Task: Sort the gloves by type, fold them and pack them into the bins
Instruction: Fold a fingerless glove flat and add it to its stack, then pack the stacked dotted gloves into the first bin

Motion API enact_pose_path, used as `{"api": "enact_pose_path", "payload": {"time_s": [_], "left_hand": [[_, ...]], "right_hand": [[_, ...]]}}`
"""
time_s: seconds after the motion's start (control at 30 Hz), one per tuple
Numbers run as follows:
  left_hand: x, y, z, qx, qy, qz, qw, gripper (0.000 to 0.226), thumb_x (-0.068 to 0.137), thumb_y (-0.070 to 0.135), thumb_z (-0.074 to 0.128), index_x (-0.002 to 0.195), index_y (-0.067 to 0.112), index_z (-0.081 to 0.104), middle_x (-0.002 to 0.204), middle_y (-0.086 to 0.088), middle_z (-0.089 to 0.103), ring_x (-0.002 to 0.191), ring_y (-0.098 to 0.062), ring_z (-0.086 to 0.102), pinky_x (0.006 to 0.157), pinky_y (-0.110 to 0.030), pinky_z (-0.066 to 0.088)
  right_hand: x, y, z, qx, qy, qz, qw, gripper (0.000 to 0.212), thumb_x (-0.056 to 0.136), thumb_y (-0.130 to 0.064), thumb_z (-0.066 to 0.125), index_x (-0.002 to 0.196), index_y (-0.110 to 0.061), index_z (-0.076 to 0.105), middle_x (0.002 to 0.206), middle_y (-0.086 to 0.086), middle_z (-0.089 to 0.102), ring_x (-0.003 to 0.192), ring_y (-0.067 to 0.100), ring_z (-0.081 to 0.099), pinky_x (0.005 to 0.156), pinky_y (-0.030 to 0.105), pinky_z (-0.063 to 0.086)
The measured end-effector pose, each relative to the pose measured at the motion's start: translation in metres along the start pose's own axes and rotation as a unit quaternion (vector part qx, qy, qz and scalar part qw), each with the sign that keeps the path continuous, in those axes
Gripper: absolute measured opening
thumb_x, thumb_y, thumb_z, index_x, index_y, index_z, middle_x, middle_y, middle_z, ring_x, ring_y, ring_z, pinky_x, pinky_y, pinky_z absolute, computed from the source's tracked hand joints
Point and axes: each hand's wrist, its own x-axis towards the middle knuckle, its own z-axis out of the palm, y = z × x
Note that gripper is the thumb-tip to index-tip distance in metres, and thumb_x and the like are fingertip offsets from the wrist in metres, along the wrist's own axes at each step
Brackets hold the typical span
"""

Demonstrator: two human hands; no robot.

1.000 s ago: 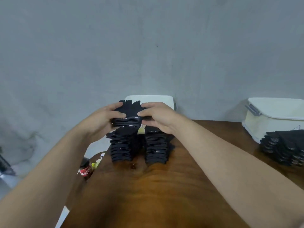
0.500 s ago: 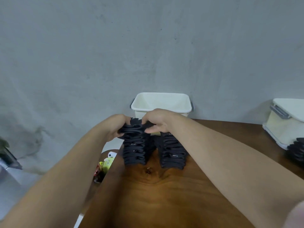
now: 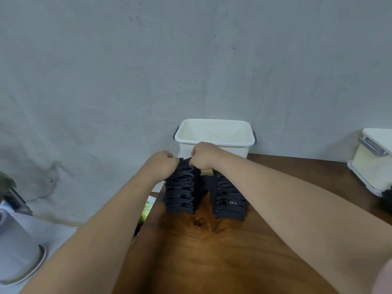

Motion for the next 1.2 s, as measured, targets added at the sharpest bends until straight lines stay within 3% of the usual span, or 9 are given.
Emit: {"api": "enact_pose_path", "payload": {"time_s": [0.07, 0.17, 0.3, 0.43, 0.53, 0.63, 0.83, 1.0, 1.2], "left_hand": [[-0.004, 0.001, 0.000, 0.060, 0.034, 0.014, 0.997, 0.031, 0.095, 0.037, 0.049, 0.105, 0.014, 0.068, 0.103, -0.010, 0.070, 0.096, -0.031, 0.064, 0.086, -0.046, 0.054], [-0.019, 0.016, 0.001, 0.095, 0.082, 0.048, 0.991, 0.038, 0.102, 0.043, 0.044, 0.124, 0.022, 0.067, 0.125, -0.004, 0.062, 0.128, -0.031, 0.048, 0.089, -0.042, 0.045], [-0.039, 0.051, 0.009, 0.072, 0.100, 0.113, 0.986, 0.027, 0.104, 0.039, 0.042, 0.085, 0.031, 0.060, 0.111, -0.006, 0.061, 0.124, -0.033, 0.043, 0.086, -0.042, 0.043], [-0.055, 0.092, 0.029, 0.063, 0.098, 0.162, 0.980, 0.036, 0.106, 0.045, 0.043, 0.120, 0.025, 0.070, 0.130, -0.001, 0.063, 0.134, -0.028, 0.043, 0.092, -0.040, 0.043], [-0.069, 0.129, 0.053, 0.043, 0.076, 0.195, 0.977, 0.034, 0.105, 0.047, 0.042, 0.118, 0.028, 0.068, 0.122, 0.000, 0.062, 0.126, -0.027, 0.052, 0.090, -0.044, 0.051], [-0.081, 0.168, 0.083, 0.053, 0.059, 0.224, 0.971, 0.034, 0.106, 0.043, 0.044, 0.122, 0.026, 0.069, 0.127, 0.000, 0.059, 0.131, -0.024, 0.044, 0.093, -0.040, 0.041], [-0.098, 0.255, 0.162, 0.055, 0.002, 0.279, 0.959, 0.030, 0.106, 0.041, 0.048, 0.119, 0.026, 0.071, 0.127, 0.001, 0.059, 0.125, -0.021, 0.053, 0.094, -0.037, 0.047], [-0.103, 0.319, 0.244, 0.093, -0.058, 0.339, 0.934, 0.030, 0.106, 0.040, 0.050, 0.129, 0.030, 0.065, 0.135, 0.004, 0.057, 0.138, -0.018, 0.040, 0.100, -0.035, 0.039], [-0.103, 0.390, 0.326, 0.149, -0.114, 0.400, 0.897, 0.045, 0.105, 0.033, 0.052, 0.149, 0.020, 0.050, 0.152, -0.004, 0.053, 0.143, -0.025, 0.043, 0.112, -0.038, 0.041]], "right_hand": [[-0.009, 0.004, -0.007, -0.010, 0.025, -0.018, 0.999, 0.020, 0.095, -0.020, 0.060, 0.108, -0.008, 0.070, 0.110, 0.005, 0.070, 0.103, 0.028, 0.067, 0.079, 0.032, 0.053], [-0.026, 0.019, -0.023, 0.003, 0.051, -0.029, 0.998, 0.030, 0.090, -0.016, 0.059, 0.111, -0.003, 0.076, 0.113, 0.013, 0.076, 0.106, 0.032, 0.071, 0.089, 0.041, 0.059], [-0.056, 0.052, -0.052, 0.013, 0.097, -0.034, 0.995, 0.025, 0.094, -0.014, 0.056, 0.106, -0.013, 0.078, 0.114, 0.000, 0.075, 0.105, 0.025, 0.068, 0.091, 0.037, 0.058], [-0.084, 0.094, -0.078, 0.020, 0.142, -0.018, 0.989, 0.026, 0.096, -0.017, 0.053, 0.104, -0.011, 0.077, 0.107, 0.003, 0.078, 0.102, 0.028, 0.070, 0.089, 0.040, 0.059], [-0.109, 0.132, -0.095, 0.029, 0.172, -0.009, 0.985, 0.028, 0.099, -0.018, 0.053, 0.107, -0.004, 0.075, 0.110, 0.010, 0.077, 0.106, 0.031, 0.069, 0.093, 0.044, 0.057], [-0.137, 0.180, -0.107, 0.050, 0.194, -0.004, 0.980, 0.026, 0.105, -0.023, 0.054, 0.110, -0.014, 0.077, 0.113, 0.001, 0.075, 0.107, 0.024, 0.068, 0.095, 0.039, 0.055], [-0.216, 0.312, -0.113, 0.097, 0.285, 0.052, 0.952, 0.026, 0.109, -0.027, 0.051, 0.119, -0.025, 0.076, 0.121, -0.008, 0.072, 0.109, 0.014, 0.064, 0.081, 0.027, 0.048], [-0.290, 0.421, -0.094, -0.010, 0.422, 0.097, 0.901, 0.028, 0.108, -0.026, 0.054, 0.132, -0.023, 0.070, 0.140, -0.002, 0.067, 0.135, 0.021, 0.055, 0.116, 0.045, 0.045], [-0.328, 0.487, -0.063, -0.084, 0.461, 0.118, 0.875, 0.042, 0.111, -0.037, 0.048, 0.151, -0.029, 0.055, 0.165, -0.007, 0.044, 0.161, 0.017, 0.025, 0.130, 0.053, 0.024]]}}
